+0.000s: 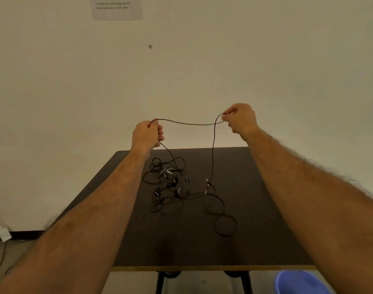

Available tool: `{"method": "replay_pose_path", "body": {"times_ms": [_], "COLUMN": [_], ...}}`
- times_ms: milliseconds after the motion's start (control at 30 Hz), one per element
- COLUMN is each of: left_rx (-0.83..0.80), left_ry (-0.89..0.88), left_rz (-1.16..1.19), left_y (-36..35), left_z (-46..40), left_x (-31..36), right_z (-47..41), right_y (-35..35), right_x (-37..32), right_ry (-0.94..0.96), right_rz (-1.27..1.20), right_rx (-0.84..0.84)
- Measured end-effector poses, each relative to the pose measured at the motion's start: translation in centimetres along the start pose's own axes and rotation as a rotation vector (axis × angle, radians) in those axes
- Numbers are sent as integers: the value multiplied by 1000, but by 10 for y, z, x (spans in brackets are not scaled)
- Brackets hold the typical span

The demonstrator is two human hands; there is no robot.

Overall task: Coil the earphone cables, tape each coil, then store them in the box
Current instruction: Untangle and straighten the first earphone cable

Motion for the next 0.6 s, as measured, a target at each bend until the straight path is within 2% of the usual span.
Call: {"method": "replay_pose_path", "body": {"times_ms": [167, 400, 467, 600], "left_rx": [14, -94, -136, -188], "left_ry": [-38, -16, -19, -67], "left_rz": [-80, -219, -265, -364], "left_y": [-1, -11, -13, -20], "left_z": [-5, 8, 13, 24], "left_x": [-2, -30, -35, -39], "right_z": [-8, 3, 2, -3], "right_y": [21, 32, 40, 68], "right_x": [-38, -91, -107, -131], "right_ry": [-107, -20, 43, 285], "right_rz": [-335, -602, -686, -727], "right_rx": [13, -103, -42, 219]}}
Point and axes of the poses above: each hand's wrist, its own z-axis away from the middle knuckle, its own y-axis out of the back of the hand, x = y × z, the point moved 5 cm from there along -z, towards the middle knuckle, and after that the axes turned 12 degrees about x, right-handed, at the moved point
